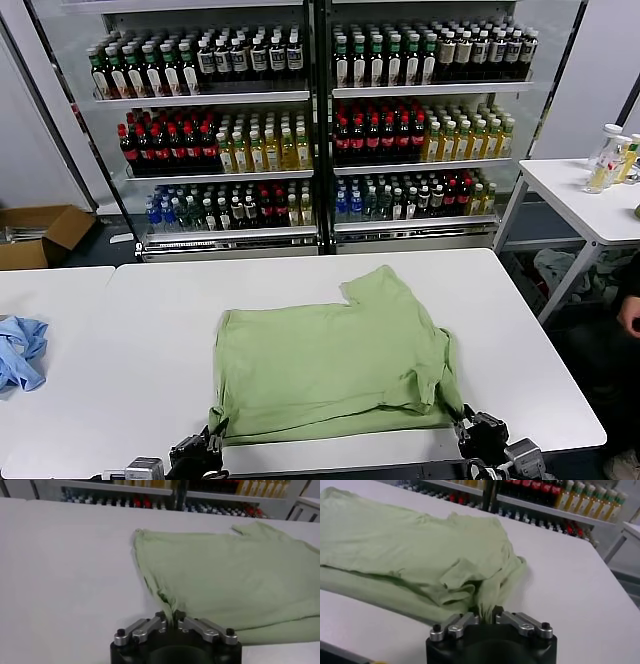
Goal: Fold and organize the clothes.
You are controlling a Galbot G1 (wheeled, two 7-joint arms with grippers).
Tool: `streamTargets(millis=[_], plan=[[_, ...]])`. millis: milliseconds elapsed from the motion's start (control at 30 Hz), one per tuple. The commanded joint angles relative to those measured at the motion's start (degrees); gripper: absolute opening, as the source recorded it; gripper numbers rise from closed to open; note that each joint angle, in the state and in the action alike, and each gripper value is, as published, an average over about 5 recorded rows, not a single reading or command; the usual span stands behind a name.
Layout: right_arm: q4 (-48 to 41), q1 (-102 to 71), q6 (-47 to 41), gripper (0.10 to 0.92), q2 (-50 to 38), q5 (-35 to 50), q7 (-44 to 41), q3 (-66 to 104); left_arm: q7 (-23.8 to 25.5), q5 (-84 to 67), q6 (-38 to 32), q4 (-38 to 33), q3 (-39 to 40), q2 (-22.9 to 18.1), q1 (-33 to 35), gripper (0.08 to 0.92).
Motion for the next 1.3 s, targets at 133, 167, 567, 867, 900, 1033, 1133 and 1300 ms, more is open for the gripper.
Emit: streamTargets(millis=[133, 167, 567, 867, 900, 1033, 1133, 1300], plan=[[1.8, -0.4, 0.7, 0.559, -0.6, -0.4, 0.0, 1.5, 0.4, -0.7, -0.1, -3.6, -2.2, 0.1, 0.8, 0.443], [2.0, 0.5, 1.1, 0.585, -0.7, -0.3, 0.0, 1.4, 0.3, -1.3, -0.2, -3.8, -2.8, 0.4, 0.2, 0.469], [-7.3, 28.1, 0.7, 0.821, -0.7, 6.3, 0.8, -11.4, -2.1, -10.5, -2.8, 1.8, -6.4, 6.9, -12.7, 0.796], [-27.7, 58.3, -3.1, 0.823, 6.5, 11.0, 2.8, -29.8, -5.8, -15.4, -1.0, 19.3, 1.4, 11.7, -33.4, 0.823], [-29.7, 60.3, -3.3, 0.823, 7.2, 11.2, 2.8, -31.4, -6.3, -15.9, -0.6, 21.2, 2.6, 11.9, -35.4, 0.823], [-36.9, 67.2, -4.3, 0.823, 10.0, 11.8, 2.7, -36.3, -7.4, -15.7, 0.0, 26.6, 7.2, 11.8, -40.8, 0.823], [-42.5, 70.9, -4.9, 0.823, 12.6, 12.1, 2.6, -38.4, -8.2, -14.7, 0.1, 30.3, 9.9, 11.1, -44.0, 0.822], [-49.2, 74.5, -5.3, 0.822, 16.4, 12.0, 2.3, -40.4, -8.6, -13.1, 0.1, 35.3, 13.1, 10.3, -47.8, 0.823]])
